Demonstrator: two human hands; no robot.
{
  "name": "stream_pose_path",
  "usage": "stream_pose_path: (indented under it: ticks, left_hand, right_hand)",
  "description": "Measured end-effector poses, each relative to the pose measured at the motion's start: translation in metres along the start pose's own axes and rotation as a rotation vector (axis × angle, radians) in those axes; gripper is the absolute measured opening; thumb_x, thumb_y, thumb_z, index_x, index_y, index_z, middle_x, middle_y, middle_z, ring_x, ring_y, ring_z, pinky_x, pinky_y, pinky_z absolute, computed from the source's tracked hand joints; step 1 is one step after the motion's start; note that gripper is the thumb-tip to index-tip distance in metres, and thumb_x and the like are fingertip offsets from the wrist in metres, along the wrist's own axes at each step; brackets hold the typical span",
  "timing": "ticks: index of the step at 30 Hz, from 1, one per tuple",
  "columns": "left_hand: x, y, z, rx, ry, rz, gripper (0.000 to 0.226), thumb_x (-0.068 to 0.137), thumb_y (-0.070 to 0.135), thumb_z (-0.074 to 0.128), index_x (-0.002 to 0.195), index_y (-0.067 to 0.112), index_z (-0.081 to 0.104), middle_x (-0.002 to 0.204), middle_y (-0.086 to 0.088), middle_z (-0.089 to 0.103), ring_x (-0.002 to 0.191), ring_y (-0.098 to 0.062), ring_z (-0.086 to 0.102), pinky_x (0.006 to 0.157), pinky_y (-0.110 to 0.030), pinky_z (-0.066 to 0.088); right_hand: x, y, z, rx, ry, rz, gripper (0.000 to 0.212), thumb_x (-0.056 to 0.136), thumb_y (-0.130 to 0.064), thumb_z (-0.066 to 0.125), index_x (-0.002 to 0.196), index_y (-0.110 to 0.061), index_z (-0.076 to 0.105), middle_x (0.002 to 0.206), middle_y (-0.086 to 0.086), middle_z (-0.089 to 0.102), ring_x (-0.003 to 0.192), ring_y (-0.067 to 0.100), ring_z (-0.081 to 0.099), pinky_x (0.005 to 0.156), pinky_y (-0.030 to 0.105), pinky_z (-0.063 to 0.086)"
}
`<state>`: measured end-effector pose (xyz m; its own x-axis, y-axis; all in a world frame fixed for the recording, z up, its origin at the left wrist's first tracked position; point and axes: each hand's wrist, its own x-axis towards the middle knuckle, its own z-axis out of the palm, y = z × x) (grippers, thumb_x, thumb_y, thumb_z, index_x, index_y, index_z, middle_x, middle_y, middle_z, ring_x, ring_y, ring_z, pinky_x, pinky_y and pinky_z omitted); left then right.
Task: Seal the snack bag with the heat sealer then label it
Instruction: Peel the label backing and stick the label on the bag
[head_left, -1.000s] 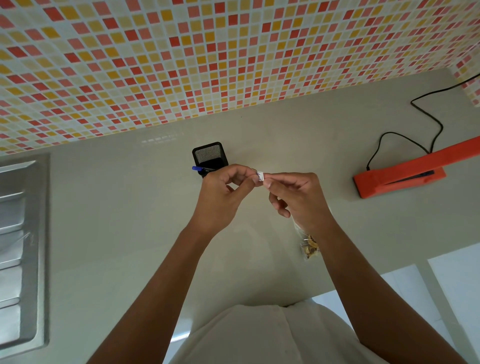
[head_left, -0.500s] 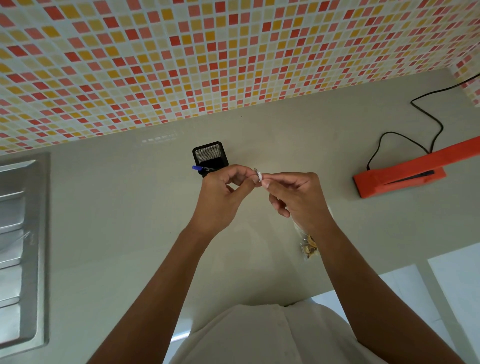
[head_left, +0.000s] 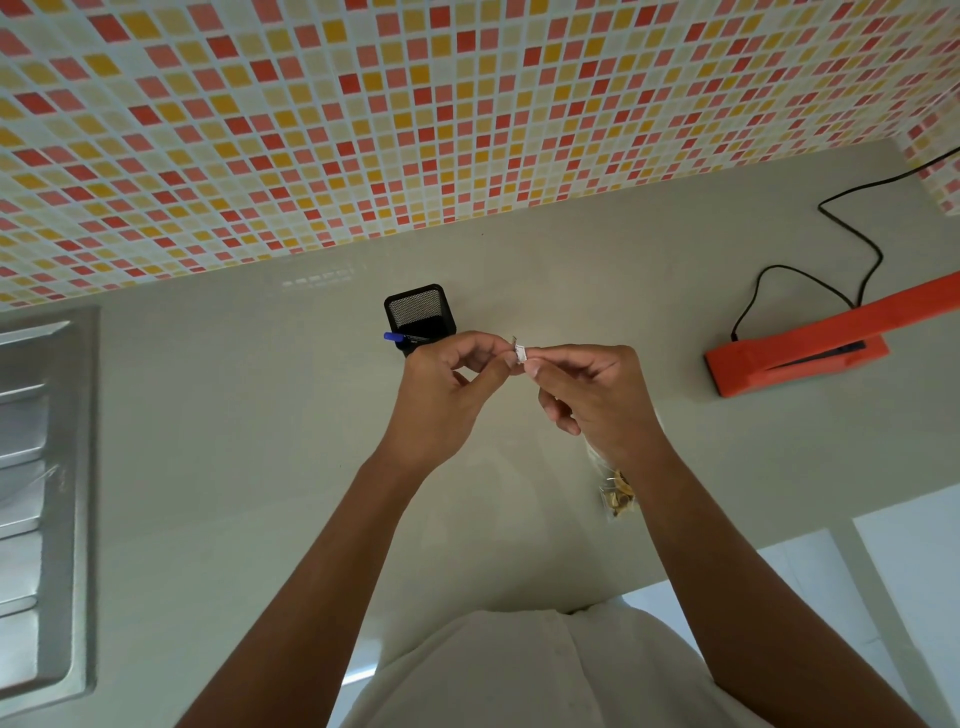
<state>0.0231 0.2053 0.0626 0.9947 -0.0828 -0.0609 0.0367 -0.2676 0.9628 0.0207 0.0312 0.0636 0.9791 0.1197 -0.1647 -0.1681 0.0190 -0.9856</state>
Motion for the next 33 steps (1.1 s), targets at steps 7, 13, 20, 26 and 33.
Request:
stream_pose_path:
  ticks: [7, 13, 20, 26, 33]
  left_hand:
    - [0.0, -0.002, -0.001, 0.068, -0.011, 0.139, 0.015, 0.09, 0.012, 0.069, 0.103, 0.014, 0.077, 0.086, 0.01, 0.072, 0.076, -0.003, 0.062, 0.057, -0.011, 0.04]
    - [-0.002, -0.002, -0.002, 0.076, -0.036, 0.169, 0.019, 0.091, 0.009, 0.068, 0.106, 0.017, 0.076, 0.084, 0.01, 0.071, 0.076, -0.008, 0.062, 0.057, -0.013, 0.042]
    - [-0.003, -0.002, -0.004, 0.032, -0.111, 0.134, 0.025, 0.092, 0.012, 0.067, 0.115, 0.018, 0.074, 0.085, -0.003, 0.07, 0.079, -0.014, 0.06, 0.055, -0.028, 0.046]
    - [-0.002, 0.002, -0.005, 0.001, -0.177, 0.081, 0.025, 0.096, 0.012, 0.06, 0.112, 0.029, 0.072, 0.088, 0.007, 0.07, 0.077, -0.012, 0.061, 0.059, -0.048, 0.051]
    - [-0.006, 0.014, -0.002, -0.172, -0.151, -0.064, 0.013, 0.094, 0.006, 0.063, 0.096, 0.006, 0.076, 0.085, -0.007, 0.073, 0.072, -0.014, 0.063, 0.057, -0.032, 0.049]
  right_hand:
    - [-0.002, -0.002, 0.004, 0.001, 0.04, 0.009, 0.017, 0.094, -0.002, 0.064, 0.096, -0.012, 0.077, 0.071, -0.002, 0.074, 0.042, 0.015, 0.045, 0.039, 0.021, 0.028]
    - [-0.003, -0.001, 0.005, -0.01, 0.059, 0.013, 0.016, 0.093, -0.002, 0.064, 0.095, -0.01, 0.077, 0.079, 0.005, 0.076, 0.043, 0.016, 0.045, 0.039, 0.021, 0.028]
    - [-0.003, 0.0, 0.0, -0.022, 0.056, -0.009, 0.016, 0.092, -0.005, 0.067, 0.095, -0.014, 0.08, 0.059, 0.028, 0.053, 0.043, 0.018, 0.042, 0.04, 0.02, 0.027]
    - [-0.002, -0.004, -0.003, -0.036, 0.065, -0.008, 0.005, 0.09, -0.004, 0.069, 0.09, -0.003, 0.074, 0.055, 0.002, 0.058, 0.044, 0.021, 0.032, 0.042, 0.019, 0.026]
    - [-0.005, -0.016, -0.009, -0.118, 0.05, -0.052, 0.013, 0.087, -0.01, 0.074, 0.1, -0.009, 0.073, 0.068, -0.013, 0.06, 0.05, 0.008, 0.041, 0.042, 0.021, 0.034]
